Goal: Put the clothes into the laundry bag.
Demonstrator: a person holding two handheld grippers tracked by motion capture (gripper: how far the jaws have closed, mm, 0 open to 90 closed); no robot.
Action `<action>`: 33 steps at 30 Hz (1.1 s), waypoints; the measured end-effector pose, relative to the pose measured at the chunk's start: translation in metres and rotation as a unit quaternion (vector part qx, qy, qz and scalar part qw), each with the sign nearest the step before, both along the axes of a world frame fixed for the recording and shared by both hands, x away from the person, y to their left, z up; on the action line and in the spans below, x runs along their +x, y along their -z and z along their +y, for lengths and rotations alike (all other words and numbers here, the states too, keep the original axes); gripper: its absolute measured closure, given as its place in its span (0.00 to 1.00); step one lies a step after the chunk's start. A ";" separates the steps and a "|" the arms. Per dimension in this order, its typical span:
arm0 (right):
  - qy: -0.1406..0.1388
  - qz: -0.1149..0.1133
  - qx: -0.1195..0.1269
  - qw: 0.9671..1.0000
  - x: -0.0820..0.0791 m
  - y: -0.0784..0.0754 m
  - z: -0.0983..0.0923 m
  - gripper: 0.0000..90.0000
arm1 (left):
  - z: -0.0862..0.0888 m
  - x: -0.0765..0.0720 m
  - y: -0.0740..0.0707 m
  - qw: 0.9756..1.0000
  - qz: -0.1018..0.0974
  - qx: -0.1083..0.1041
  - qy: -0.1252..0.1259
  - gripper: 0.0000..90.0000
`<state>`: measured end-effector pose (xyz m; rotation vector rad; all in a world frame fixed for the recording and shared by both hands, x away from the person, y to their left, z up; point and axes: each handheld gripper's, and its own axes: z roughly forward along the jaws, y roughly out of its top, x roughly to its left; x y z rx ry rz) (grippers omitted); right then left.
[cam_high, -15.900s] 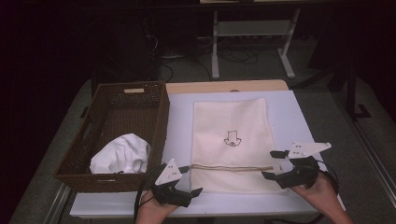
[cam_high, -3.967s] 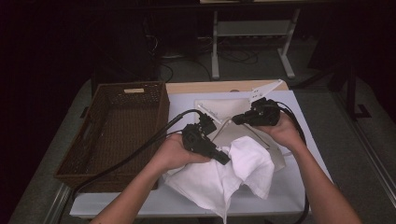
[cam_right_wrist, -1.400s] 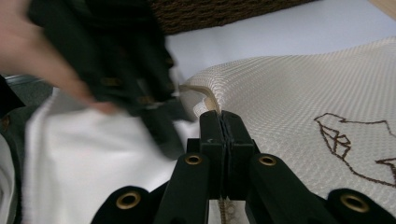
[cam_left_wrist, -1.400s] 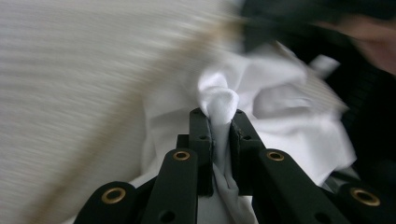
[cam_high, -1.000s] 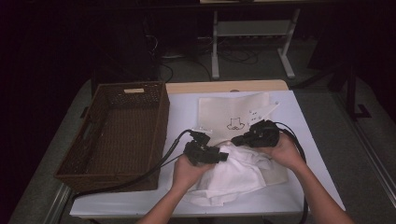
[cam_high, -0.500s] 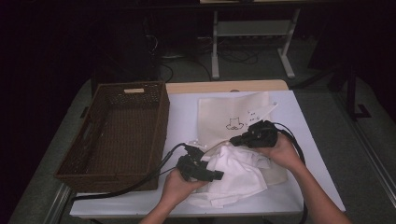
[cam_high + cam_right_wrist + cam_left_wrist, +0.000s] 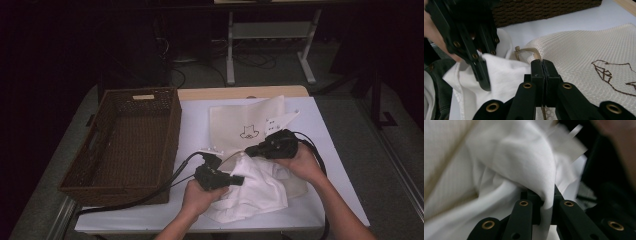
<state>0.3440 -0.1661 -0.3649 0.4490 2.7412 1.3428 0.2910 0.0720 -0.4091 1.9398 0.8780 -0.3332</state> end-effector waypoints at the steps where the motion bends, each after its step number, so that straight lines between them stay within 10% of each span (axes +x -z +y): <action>1: -0.001 -0.001 0.001 1.000 -0.001 -0.001 0.000 0.98 | 0.000 0.000 0.000 1.000 0.000 0.000 0.000 0.94; 6: -0.003 -0.009 0.013 1.000 -0.006 -0.006 -0.002 0.98 | -0.005 0.003 -0.016 0.999 -0.042 0.001 -0.022 0.94; 16: 0.005 0.012 0.000 1.000 -0.003 0.009 0.002 0.97 | -0.012 0.039 0.026 0.992 -0.043 0.048 -0.106 0.93; 25: 0.019 0.017 0.011 1.000 0.003 0.015 -0.004 0.97 | -0.004 0.024 0.004 0.995 -0.032 0.081 -0.042 0.53; 30: 0.023 0.014 0.007 1.000 0.002 0.012 -0.007 0.97 | 0.007 0.004 -0.011 0.987 -0.067 0.141 -0.027 0.41; 33: 0.022 0.015 0.004 1.000 0.001 0.012 -0.005 0.97 | 0.004 -0.003 -0.004 0.986 -0.053 0.156 -0.005 0.36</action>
